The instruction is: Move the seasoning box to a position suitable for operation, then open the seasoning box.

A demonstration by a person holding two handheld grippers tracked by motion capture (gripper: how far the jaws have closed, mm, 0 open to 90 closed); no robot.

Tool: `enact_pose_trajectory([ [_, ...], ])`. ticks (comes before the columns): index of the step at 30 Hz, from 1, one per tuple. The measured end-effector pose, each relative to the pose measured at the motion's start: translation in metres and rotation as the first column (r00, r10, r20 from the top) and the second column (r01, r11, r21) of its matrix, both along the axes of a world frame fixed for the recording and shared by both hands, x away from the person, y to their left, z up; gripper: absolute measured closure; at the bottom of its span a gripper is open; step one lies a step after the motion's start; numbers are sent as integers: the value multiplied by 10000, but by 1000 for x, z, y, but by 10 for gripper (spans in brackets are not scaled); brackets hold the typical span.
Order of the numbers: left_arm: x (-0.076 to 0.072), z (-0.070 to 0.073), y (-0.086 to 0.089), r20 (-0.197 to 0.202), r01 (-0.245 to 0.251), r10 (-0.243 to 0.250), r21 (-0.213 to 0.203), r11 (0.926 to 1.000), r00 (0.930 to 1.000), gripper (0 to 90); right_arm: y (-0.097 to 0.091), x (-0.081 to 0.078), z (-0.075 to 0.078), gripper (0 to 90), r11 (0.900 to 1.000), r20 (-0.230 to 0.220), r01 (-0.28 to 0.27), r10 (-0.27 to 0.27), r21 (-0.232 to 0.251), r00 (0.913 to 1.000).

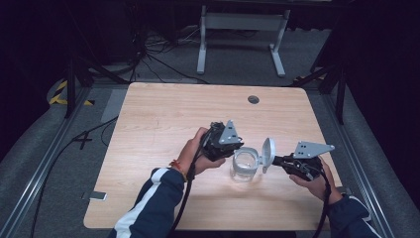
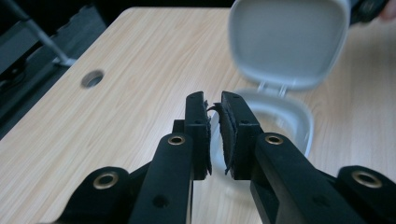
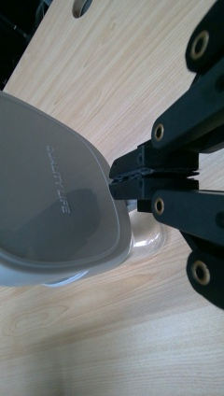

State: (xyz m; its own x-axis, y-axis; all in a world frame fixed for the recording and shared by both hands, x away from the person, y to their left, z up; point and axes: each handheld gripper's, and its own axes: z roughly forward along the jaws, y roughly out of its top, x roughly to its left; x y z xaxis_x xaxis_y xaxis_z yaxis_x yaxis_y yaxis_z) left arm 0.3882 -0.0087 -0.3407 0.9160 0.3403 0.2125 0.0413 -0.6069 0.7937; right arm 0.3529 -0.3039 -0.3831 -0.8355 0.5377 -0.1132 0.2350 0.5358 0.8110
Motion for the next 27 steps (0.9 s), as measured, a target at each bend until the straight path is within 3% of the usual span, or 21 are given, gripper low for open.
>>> enact_pose_trajectory([
  [5, -6, -12, 44, 205, -645, 636, 467, 9968, 9978, 799, -2, -1, 2, 882, 10000, 35, 63, -63, -13, 10000],
  [10, -13, -32, 93, -147, -1428, 1441, 682, 9874, 9895, 796, -5, -1, 7, 883, 9999, 229, 120, -118, -98, 9997],
  [15, -23, -52, 135, -548, -2248, 2298, 840, 9708, 9717, 798, -11, -1, 9, 884, 9995, 276, 260, -255, -181, 9993],
  [19, -31, -67, 159, -836, -2868, 2937, 851, 9542, 9522, 792, -15, -3, 11, 879, 9989, 419, 401, -390, -258, 9984],
  [27, -37, -96, 189, -1260, -3607, 3749, 1222, 9247, 9185, 723, -29, -13, 4, 857, 9958, 508, 623, -589, -675, 9970],
])
